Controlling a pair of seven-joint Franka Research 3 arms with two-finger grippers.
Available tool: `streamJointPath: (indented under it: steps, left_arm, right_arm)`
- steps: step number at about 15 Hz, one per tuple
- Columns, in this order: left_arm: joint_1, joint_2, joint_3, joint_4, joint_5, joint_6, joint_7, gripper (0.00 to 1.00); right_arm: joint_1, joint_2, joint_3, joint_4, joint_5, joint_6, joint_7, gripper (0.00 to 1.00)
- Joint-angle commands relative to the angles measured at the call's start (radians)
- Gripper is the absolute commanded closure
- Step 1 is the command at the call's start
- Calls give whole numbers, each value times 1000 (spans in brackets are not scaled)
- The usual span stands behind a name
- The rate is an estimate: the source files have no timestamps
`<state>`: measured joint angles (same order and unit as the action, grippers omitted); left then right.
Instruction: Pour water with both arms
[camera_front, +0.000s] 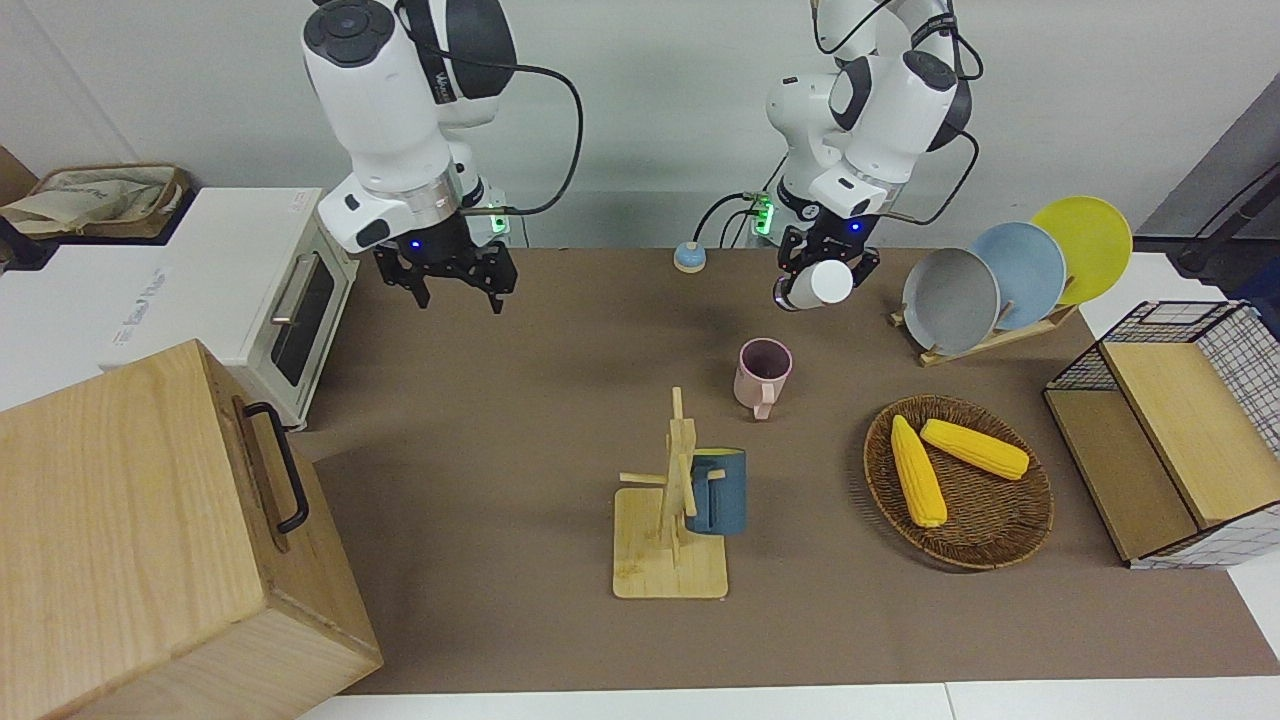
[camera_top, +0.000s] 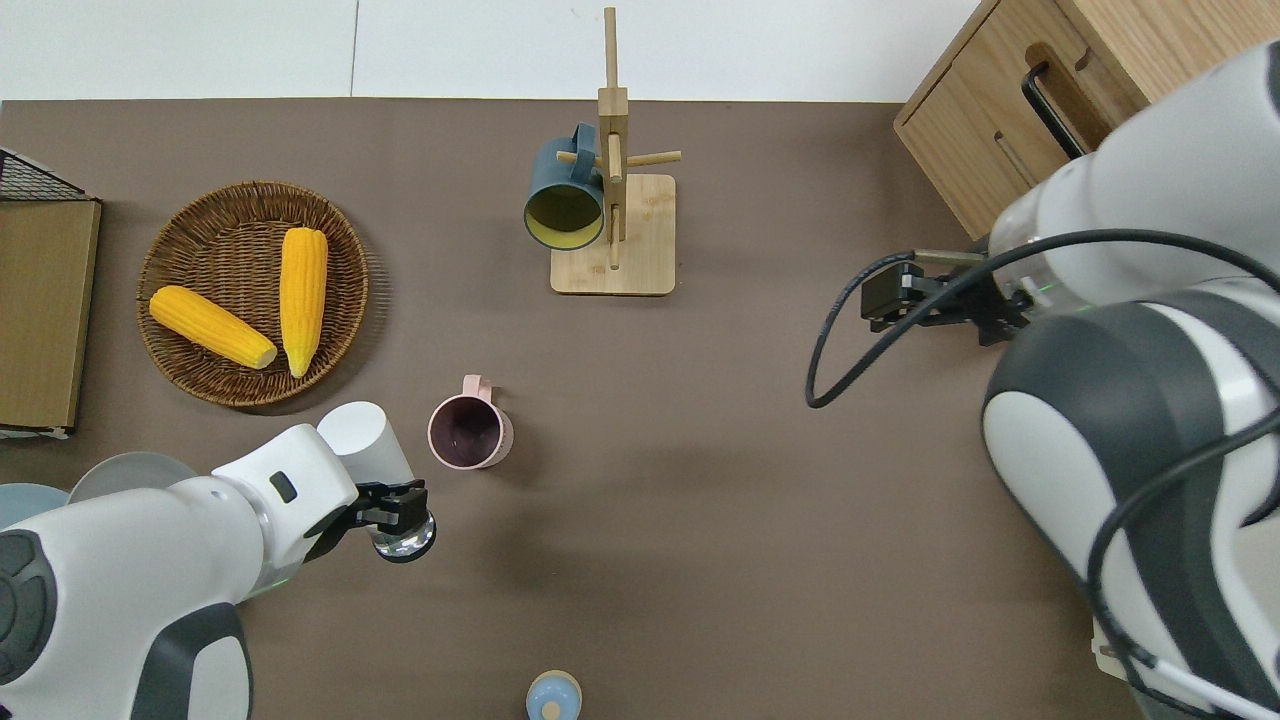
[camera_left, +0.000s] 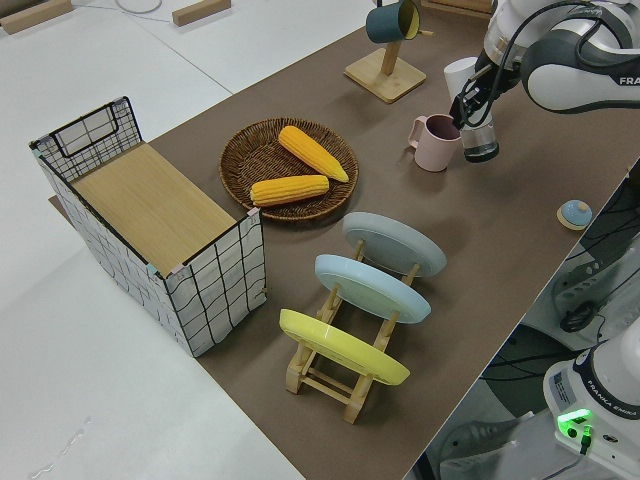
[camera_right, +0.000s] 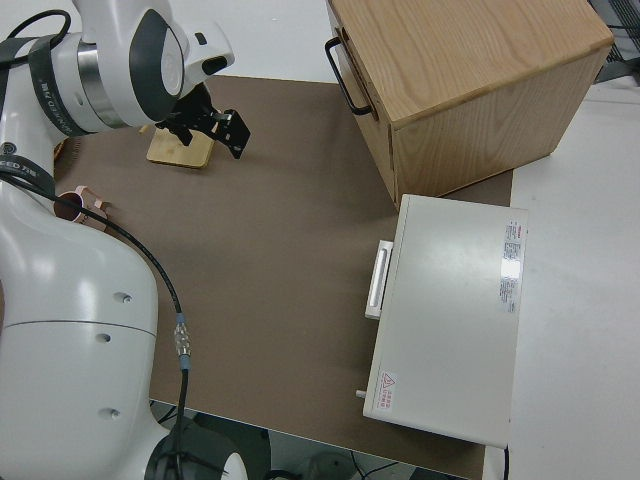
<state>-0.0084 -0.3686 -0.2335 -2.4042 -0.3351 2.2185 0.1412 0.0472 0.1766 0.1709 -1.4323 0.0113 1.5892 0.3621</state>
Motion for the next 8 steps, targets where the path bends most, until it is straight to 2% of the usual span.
streamJointPath:
  steps: [1,6,8]
  left_arm:
    - [-15,-36,-26,-56,-16,53,3,1000]
    - [-10,-10,-85,-72,-13,76,-6,1000]
    - [-8,6,-89,-70,-1,73,-5,1000]
  right_arm:
    - [-98,-80,18,-86,-14,6,-126,7]
    - [-179,-108,19,-97,-13,-9,-219,7]
    - [-190,-108,18,-89,-13,-11,-238,7]
